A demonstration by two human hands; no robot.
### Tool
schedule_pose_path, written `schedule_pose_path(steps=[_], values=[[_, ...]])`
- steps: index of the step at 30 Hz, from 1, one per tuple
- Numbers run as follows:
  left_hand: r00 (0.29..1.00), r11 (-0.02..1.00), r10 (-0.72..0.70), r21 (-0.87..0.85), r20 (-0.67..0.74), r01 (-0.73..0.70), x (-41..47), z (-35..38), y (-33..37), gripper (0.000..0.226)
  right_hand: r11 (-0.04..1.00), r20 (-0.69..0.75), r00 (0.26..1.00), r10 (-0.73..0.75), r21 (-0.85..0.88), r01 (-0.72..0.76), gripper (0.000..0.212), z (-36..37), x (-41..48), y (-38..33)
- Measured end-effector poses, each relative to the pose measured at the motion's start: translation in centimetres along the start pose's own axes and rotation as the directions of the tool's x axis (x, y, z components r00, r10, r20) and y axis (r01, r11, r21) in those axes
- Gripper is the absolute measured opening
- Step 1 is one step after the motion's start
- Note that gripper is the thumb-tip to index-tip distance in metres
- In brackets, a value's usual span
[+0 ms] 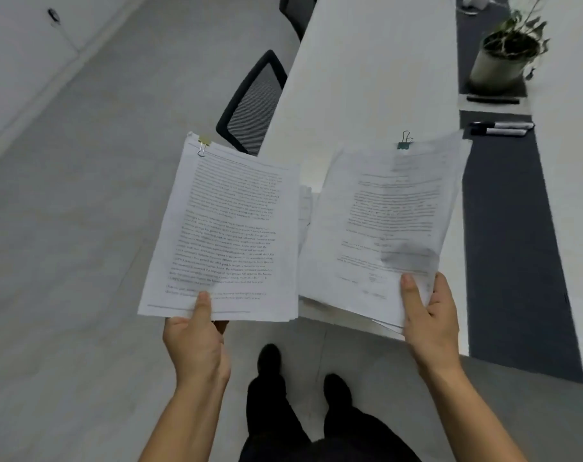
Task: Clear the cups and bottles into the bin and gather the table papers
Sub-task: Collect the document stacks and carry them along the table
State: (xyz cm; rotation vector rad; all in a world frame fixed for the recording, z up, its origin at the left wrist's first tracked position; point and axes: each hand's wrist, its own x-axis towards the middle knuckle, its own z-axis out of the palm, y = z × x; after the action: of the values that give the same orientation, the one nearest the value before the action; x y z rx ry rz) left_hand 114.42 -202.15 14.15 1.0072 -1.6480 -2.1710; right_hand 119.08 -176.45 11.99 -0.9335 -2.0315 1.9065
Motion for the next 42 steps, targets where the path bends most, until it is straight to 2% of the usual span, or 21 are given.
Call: schedule_pose_path(steps=[3,6,9,12,16,18,22,25,28,32,34,37,39,42], values=[[0.991,0.988,-0.125,0.093,0.052,0.120,4.9,2.4,-2.2,0.034,0.999,-0.194,0.980,0.049,-0.004,-0.050,0.007,0.5,-0.1,0.6],[0.966,0.969,-0.232,0.113,0.113,0.219,8.4,4.7,-3.0,0.031,0.994,-0.341,0.935,0.099,-0.009,-0.109,0.010,1.6,-0.9,1.1],[0.953,0.961,-0.266,0.122,0.144,0.250,11.1,5.9,-4.0,0.029,0.985,-0.427,0.893,0.143,-0.026,-0.170,0.012,3.3,-1.3,2.2],[0.937,0.932,-0.331,0.194,0.113,0.306,13.3,5.4,-7.0,0.033,0.974,-0.459,0.869,0.184,-0.033,-0.224,0.009,5.4,-1.5,3.3],[0.879,0.827,-0.477,0.341,0.004,0.447,15.1,3.8,-11.3,0.028,0.964,-0.437,0.869,0.232,-0.018,-0.267,0.008,7.4,-1.7,4.2],[0.864,0.792,-0.504,0.400,0.000,0.462,15.6,3.2,-12.1,0.025,0.960,-0.418,0.874,0.248,-0.012,-0.278,0.009,7.8,-1.8,4.1],[0.840,0.775,-0.518,0.506,0.163,0.379,16.0,2.1,-11.0,0.032,0.959,-0.381,0.886,0.263,-0.001,-0.284,0.017,7.9,-1.5,4.0],[0.898,0.702,-0.424,0.669,0.116,0.245,16.6,0.3,-9.9,0.039,0.957,-0.298,0.913,0.279,0.007,-0.291,0.020,8.6,-0.2,3.9],[0.910,0.622,-0.412,0.745,0.048,0.243,17.9,-1.3,-8.7,0.062,0.957,-0.188,0.943,0.273,-0.045,-0.286,0.029,10.8,1.5,4.0],[0.903,0.620,-0.424,0.749,0.069,0.234,20.2,-2.5,-7.4,0.054,0.968,-0.013,0.970,0.244,-0.051,-0.244,0.027,15.5,3.7,4.4],[0.904,0.624,-0.419,0.751,0.090,0.215,21.3,-2.5,-6.9,0.052,0.966,0.052,0.966,0.251,-0.079,-0.247,0.033,18.0,4.7,5.4],[0.896,0.609,-0.425,0.773,0.130,0.177,22.8,-1.9,-6.5,0.055,0.918,0.078,0.939,0.335,-0.250,-0.306,0.042,20.5,5.8,7.7],[0.880,0.583,-0.448,0.797,0.157,0.155,23.7,-1.0,-6.5,0.056,0.831,0.095,0.914,0.394,-0.463,-0.310,0.044,21.3,6.2,8.7],[0.843,0.557,-0.488,0.824,0.224,0.103,25.1,0.4,-6.9,0.062,0.691,0.098,0.907,0.409,-0.683,-0.237,0.051,21.7,6.2,8.9]])
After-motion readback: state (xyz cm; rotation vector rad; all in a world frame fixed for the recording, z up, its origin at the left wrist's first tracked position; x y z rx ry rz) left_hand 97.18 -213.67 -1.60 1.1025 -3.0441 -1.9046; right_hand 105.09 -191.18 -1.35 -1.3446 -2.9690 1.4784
